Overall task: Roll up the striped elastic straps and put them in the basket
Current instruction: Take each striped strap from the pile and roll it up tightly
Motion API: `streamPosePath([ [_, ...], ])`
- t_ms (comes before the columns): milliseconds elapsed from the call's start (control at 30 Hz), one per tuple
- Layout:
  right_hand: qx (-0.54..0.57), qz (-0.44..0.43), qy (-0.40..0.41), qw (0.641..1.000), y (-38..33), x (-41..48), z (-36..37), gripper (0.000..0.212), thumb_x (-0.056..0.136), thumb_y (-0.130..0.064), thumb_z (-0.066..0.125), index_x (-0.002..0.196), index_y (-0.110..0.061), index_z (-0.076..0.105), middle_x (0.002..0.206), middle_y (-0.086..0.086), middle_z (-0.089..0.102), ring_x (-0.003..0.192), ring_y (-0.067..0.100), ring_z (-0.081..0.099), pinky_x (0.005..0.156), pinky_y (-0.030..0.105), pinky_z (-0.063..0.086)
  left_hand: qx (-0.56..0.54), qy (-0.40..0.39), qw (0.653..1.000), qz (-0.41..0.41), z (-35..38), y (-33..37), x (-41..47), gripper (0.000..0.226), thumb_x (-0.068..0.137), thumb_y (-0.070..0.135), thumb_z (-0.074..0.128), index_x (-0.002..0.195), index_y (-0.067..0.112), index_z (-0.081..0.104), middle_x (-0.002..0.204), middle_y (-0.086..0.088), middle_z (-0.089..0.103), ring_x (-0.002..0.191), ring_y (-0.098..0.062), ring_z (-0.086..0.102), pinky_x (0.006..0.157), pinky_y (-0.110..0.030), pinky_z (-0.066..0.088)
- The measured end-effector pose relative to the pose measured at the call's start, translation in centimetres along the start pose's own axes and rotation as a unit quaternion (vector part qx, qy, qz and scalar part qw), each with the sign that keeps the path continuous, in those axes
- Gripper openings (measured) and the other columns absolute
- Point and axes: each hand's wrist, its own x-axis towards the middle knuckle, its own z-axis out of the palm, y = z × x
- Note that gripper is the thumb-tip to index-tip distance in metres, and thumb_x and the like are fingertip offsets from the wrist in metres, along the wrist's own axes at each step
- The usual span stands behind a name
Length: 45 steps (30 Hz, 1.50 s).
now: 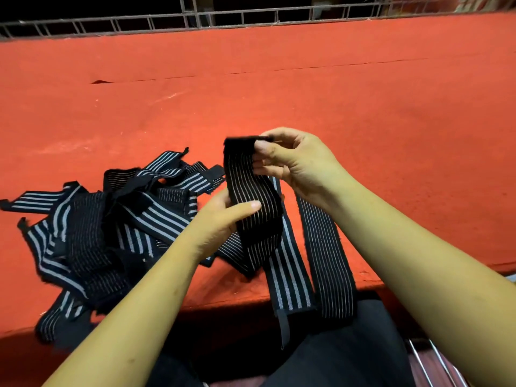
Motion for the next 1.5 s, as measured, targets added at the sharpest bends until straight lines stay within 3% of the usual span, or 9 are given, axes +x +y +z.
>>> streamPosePath([
  [100, 0.032, 0.001, 0.094, 0.995, -0.5, 0.7, -0.6, 0.007, 0.089, -0.006, 0.068, 0.091, -0.01, 0.062, 0.064, 0.01, 0.067, 0.069, 0.025, 0.07, 0.072, 0.034, 0.061, 0.006, -0.049, 0.997, -0.053, 0.1, -0.9, -0.2, 0.025, 0.088, 0.004, 0.057, 0.109, 0.002, 0.07, 0.114, -0.026, 0.07, 0.108, -0.041, 0.068, 0.096, -0.05, 0.054],
  [267, 0.034, -0.057, 0.186, 0.98, -0.6, 2.6, -3.6, 0.005, 0.092, -0.007, 0.067, 0.091, -0.012, 0.065, 0.092, 0.015, 0.072, 0.082, 0.02, 0.073, 0.08, 0.034, 0.059, 0.018, -0.043, 0.992, -0.116, 0.1, -2.5, -0.3, 0.028, 0.082, 0.012, 0.064, 0.108, 0.003, 0.068, 0.107, -0.014, 0.073, 0.099, -0.029, 0.069, 0.089, -0.039, 0.057],
  [500, 0.001, -0.083, 0.288, 0.954, 0.6, 3.9, -9.4, 0.006, 0.093, -0.006, 0.065, 0.094, -0.012, 0.067, 0.092, 0.011, 0.072, 0.085, 0.017, 0.071, 0.077, 0.027, 0.057, -0.011, -0.126, 0.972, -0.197, 3.8, -4.5, -0.3, 0.013, 0.099, 0.01, 0.055, 0.105, 0.012, 0.066, 0.099, -0.001, 0.073, 0.093, -0.017, 0.067, 0.084, -0.031, 0.052],
  [667, -0.052, -0.07, 0.32, 0.943, 1.9, 3.7, -12.2, 0.006, 0.093, -0.008, 0.065, 0.093, -0.013, 0.067, 0.093, 0.01, 0.071, 0.081, 0.013, 0.072, 0.068, 0.021, 0.053, 0.129, -0.158, 0.952, -0.226, 8.3, -7.7, 0.2, 0.012, 0.101, 0.009, 0.053, 0.106, 0.018, 0.058, 0.094, 0.006, 0.069, 0.082, -0.008, 0.066, 0.064, -0.021, 0.054],
  [833, -0.093, -0.052, 0.33, 0.938, 3.2, 3.1, -14.1, 0.004, 0.093, -0.009, 0.065, 0.095, -0.012, 0.067, 0.088, 0.011, 0.071, 0.072, 0.009, 0.07, 0.063, 0.019, 0.053, 0.237, -0.107, 0.935, -0.24, 10.8, -9.4, 0.5, 0.038, 0.094, 0.024, 0.068, 0.061, 0.022, 0.049, 0.052, 0.014, 0.056, 0.046, 0.003, 0.054, 0.052, -0.015, 0.043],
  [933, -0.092, -0.027, 0.328, 0.94, 3.8, 3.0, -14.7, 0.007, 0.094, -0.01, 0.065, 0.091, -0.015, 0.067, 0.082, 0.009, 0.071, 0.069, 0.009, 0.069, 0.064, 0.02, 0.053, 0.372, -0.132, 0.893, -0.217, 11.5, -9.8, 0.8, 0.045, 0.091, 0.032, 0.071, 0.06, 0.017, 0.042, 0.054, 0.007, 0.052, 0.05, -0.006, 0.056, 0.049, -0.022, 0.039],
  [1067, -0.099, -0.005, 0.324, 0.941, 4.4, 3.6, -15.1, 0.011, 0.094, -0.009, 0.064, 0.087, -0.016, 0.066, 0.079, 0.006, 0.07, 0.069, 0.009, 0.069, 0.068, 0.023, 0.055, 0.533, -0.101, 0.829, -0.137, 11.7, -10.3, 1.0, 0.045, 0.087, 0.04, 0.072, 0.062, 0.016, 0.043, 0.066, 0.002, 0.047, 0.069, -0.019, 0.05, 0.063, -0.03, 0.039],
  [1233, -0.13, 0.035, 0.304, 0.943, 5.4, 4.4, -15.3, 0.009, 0.097, -0.013, 0.062, 0.088, -0.017, 0.063, 0.077, 0.006, 0.069, 0.067, 0.01, 0.067, 0.069, 0.026, 0.055, 0.514, -0.009, 0.852, -0.098, 10.4, -11.7, 1.8, 0.057, 0.086, 0.068, 0.054, 0.067, 0.015, 0.057, 0.073, -0.004, 0.063, 0.083, -0.027, 0.06, 0.079, -0.041, 0.051],
  [1500, -0.189, 0.095, 0.287, 0.934, 8.0, 6.7, -16.4, 0.006, 0.097, -0.011, 0.062, 0.102, -0.008, 0.06, 0.073, 0.008, 0.067, 0.052, 0.005, 0.063, 0.052, 0.019, 0.051, 0.517, 0.078, 0.852, -0.044, 8.0, -13.7, 4.3, 0.027, 0.085, 0.051, 0.069, 0.073, 0.028, 0.063, 0.102, 0.011, 0.048, 0.109, -0.016, 0.038, 0.103, -0.033, 0.03],
])
